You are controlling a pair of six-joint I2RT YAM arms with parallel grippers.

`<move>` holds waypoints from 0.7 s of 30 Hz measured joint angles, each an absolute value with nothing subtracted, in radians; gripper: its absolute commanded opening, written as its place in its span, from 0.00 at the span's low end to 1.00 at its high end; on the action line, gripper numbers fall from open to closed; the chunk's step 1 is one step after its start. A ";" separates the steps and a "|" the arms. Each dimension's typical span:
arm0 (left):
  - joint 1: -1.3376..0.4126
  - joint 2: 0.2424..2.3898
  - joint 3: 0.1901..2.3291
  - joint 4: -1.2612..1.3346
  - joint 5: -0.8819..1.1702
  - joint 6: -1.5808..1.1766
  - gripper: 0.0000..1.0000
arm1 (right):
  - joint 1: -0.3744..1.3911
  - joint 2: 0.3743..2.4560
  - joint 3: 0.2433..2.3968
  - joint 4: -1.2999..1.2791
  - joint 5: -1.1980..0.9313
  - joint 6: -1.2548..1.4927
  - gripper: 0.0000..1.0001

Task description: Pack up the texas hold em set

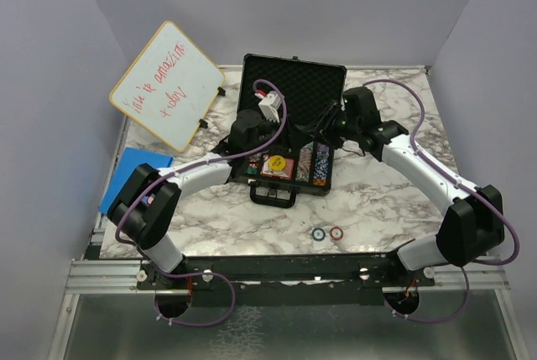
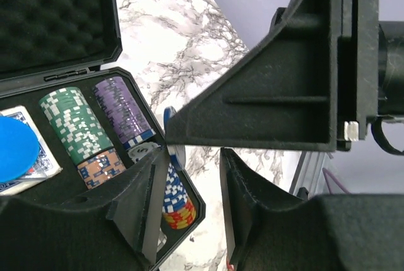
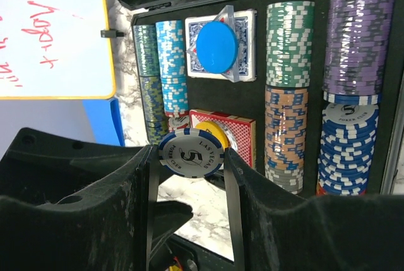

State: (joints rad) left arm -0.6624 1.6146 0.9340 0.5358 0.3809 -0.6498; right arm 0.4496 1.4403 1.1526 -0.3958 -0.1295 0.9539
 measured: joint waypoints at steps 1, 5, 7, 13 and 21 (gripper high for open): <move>-0.662 1.620 0.940 0.537 0.376 -0.652 0.39 | 0.449 1.440 1.153 -0.393 -0.135 0.953 0.45; -0.662 1.641 0.952 0.537 0.363 -0.660 0.17 | 0.444 1.440 1.153 -0.390 -0.153 0.953 0.45; -0.662 1.649 0.958 0.537 0.358 -0.662 0.00 | 0.442 1.441 1.153 -0.389 -0.157 0.953 0.53; -0.661 1.661 0.970 0.535 0.364 -0.609 0.00 | 0.422 1.448 1.153 -0.394 -0.167 0.937 0.72; -0.661 1.719 1.019 0.533 0.525 -0.337 0.00 | 0.279 1.430 1.159 -0.469 -0.104 0.904 0.75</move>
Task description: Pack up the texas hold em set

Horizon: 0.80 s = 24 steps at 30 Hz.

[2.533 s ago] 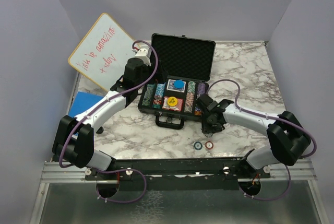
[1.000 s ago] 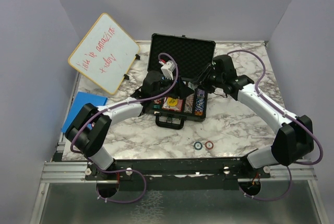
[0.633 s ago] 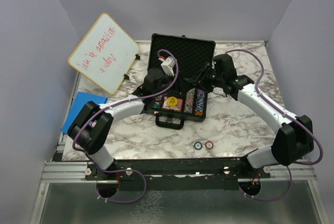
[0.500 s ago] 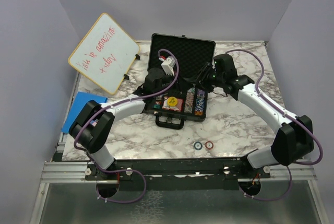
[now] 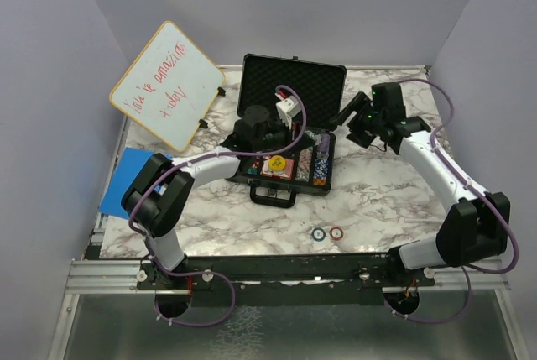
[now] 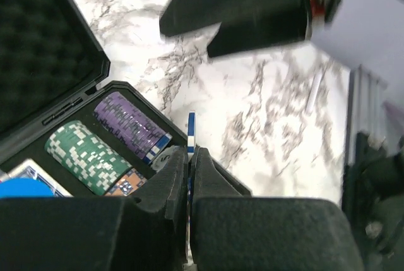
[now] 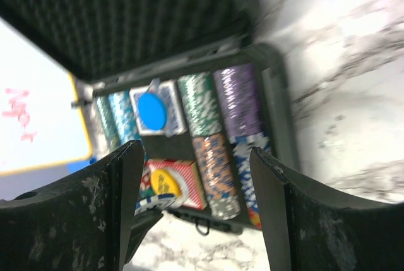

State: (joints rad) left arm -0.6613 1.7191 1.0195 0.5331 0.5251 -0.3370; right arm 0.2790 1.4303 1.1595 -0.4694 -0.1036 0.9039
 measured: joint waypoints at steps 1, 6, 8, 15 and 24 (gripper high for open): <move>-0.662 1.731 1.027 0.532 0.547 -0.296 0.00 | 0.250 1.419 1.155 -0.478 -0.094 0.899 0.75; -0.663 1.799 1.111 0.465 0.629 -0.084 0.00 | 0.134 1.353 1.114 -0.522 -0.056 0.870 0.75; -0.666 1.838 1.166 0.422 0.657 0.022 0.00 | 0.117 1.336 1.090 -0.532 -0.049 0.860 0.75; -0.699 1.902 1.246 0.261 0.673 0.360 0.00 | 0.114 1.330 1.017 -0.543 -0.051 0.827 0.74; -0.717 1.951 1.302 0.138 0.631 0.576 0.00 | 0.111 1.331 1.021 -0.540 -0.059 0.778 0.74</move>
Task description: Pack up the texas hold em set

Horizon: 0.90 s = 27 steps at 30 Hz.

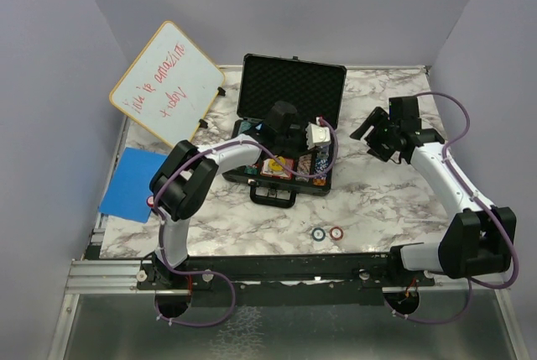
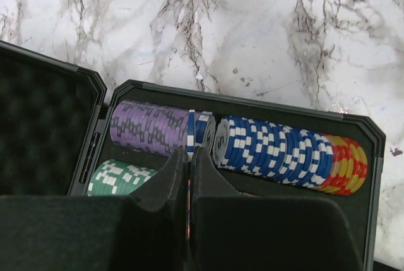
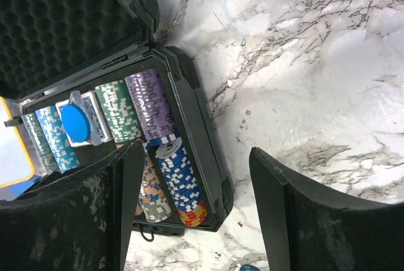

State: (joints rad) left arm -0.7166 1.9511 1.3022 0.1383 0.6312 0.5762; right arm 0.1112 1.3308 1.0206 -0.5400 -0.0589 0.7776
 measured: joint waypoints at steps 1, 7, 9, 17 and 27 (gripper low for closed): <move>-0.716 1.953 1.306 0.126 0.631 0.590 0.00 | 0.111 1.331 1.023 -0.540 -0.059 0.774 0.74; -0.715 1.958 1.320 0.100 0.631 0.630 0.00 | 0.111 1.331 1.024 -0.540 -0.059 0.757 0.73; -0.715 1.958 1.322 0.091 0.630 0.631 0.00 | 0.111 1.331 1.024 -0.540 -0.060 0.754 0.73; -0.715 1.958 1.346 0.086 0.604 0.602 0.00 | 0.111 1.343 1.025 -0.540 -0.081 0.744 0.73; -0.715 1.958 1.374 0.054 0.702 0.598 0.00 | 0.111 1.358 1.034 -0.540 -0.108 0.716 0.73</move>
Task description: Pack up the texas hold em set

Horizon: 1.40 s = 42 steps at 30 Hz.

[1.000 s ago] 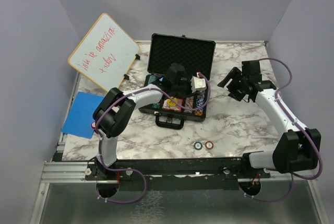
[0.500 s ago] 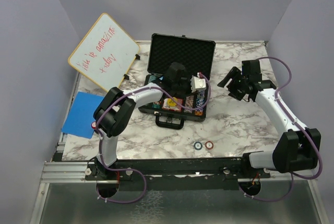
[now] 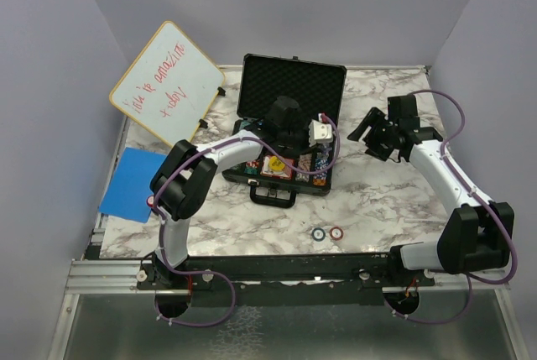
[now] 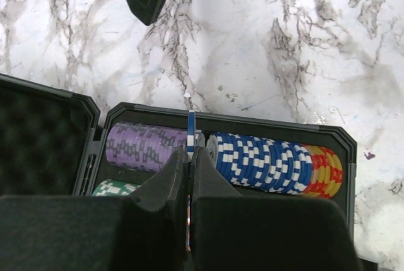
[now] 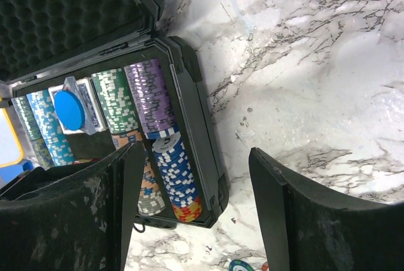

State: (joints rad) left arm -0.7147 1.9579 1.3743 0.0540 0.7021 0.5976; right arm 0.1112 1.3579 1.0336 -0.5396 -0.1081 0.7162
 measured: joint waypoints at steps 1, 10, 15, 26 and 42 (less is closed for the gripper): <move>-0.715 1.958 1.374 0.050 0.709 0.598 0.00 | 0.111 1.358 1.034 -0.540 -0.110 0.715 0.73; -0.717 1.965 1.375 -0.014 0.725 0.621 0.00 | 0.111 1.357 1.015 -0.525 -0.155 0.705 0.73; -0.720 1.988 1.386 -0.041 0.708 0.638 0.15 | 0.111 1.354 1.010 -0.525 -0.167 0.705 0.73; -0.724 2.022 1.427 -0.059 0.664 0.640 0.18 | 0.111 1.352 1.007 -0.525 -0.175 0.701 0.73; -0.727 2.022 1.434 -0.071 0.665 0.641 0.00 | 0.111 1.352 1.002 -0.525 -0.177 0.690 0.72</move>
State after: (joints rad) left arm -0.7265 2.0224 1.4342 -0.0711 0.6647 0.6411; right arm 0.1112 1.3518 1.0023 -0.5251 -0.1772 0.6895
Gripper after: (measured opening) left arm 0.025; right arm 0.725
